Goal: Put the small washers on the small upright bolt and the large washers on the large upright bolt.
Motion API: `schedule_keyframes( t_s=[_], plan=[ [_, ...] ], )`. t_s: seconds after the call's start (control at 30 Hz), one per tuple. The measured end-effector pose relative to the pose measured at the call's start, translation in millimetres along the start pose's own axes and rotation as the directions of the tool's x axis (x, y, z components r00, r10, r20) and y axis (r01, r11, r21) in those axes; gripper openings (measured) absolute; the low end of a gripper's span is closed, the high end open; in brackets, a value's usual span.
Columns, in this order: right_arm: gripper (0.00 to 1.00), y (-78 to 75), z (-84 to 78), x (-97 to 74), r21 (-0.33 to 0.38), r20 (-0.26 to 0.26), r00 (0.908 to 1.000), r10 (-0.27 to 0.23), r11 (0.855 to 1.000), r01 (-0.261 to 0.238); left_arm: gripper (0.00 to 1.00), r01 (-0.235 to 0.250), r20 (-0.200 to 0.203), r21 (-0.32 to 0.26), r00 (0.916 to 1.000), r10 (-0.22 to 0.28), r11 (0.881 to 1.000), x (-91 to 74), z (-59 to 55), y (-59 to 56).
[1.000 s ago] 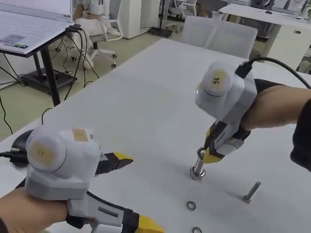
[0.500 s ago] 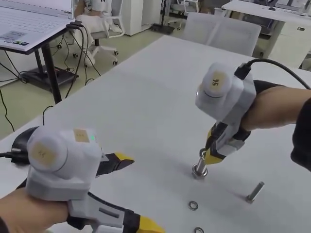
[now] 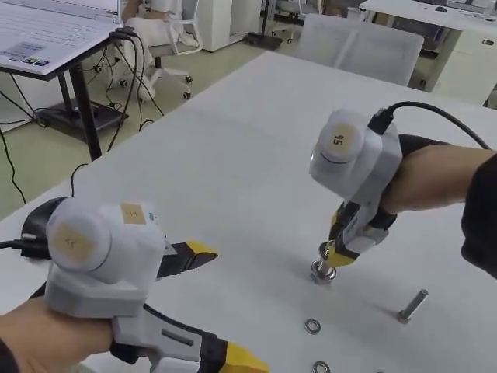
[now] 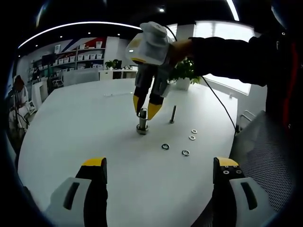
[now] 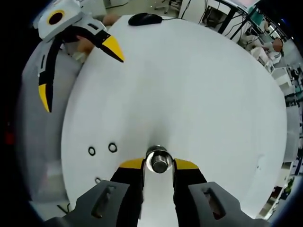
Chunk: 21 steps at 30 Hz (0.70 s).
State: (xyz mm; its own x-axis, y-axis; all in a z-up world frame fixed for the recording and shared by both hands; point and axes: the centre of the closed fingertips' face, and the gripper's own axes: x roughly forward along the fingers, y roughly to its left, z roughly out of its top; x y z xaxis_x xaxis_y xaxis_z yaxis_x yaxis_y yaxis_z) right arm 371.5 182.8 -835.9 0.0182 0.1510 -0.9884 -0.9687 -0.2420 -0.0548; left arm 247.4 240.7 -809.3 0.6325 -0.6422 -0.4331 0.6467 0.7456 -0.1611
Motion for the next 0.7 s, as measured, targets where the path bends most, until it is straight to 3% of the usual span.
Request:
schedule_keyframes(
  t_s=[0.37,0.7],
  plan=[
    [0.23,1.1,-2.8,17.5,-0.001,-0.034,0.9992,0.019,1.0,-0.019,0.93,-0.003,-0.002,-0.004,1.0,0.003,1.0,-0.2,-1.8,0.1],
    [0.24,1.5,-2.7,28.1,0.004,-0.035,0.9989,0.03,1.0,-0.03,0.92,-0.006,-0.002,-0.01,1.0,0.006,1.0,-1.1,-3.3,0.5]
  ],
)
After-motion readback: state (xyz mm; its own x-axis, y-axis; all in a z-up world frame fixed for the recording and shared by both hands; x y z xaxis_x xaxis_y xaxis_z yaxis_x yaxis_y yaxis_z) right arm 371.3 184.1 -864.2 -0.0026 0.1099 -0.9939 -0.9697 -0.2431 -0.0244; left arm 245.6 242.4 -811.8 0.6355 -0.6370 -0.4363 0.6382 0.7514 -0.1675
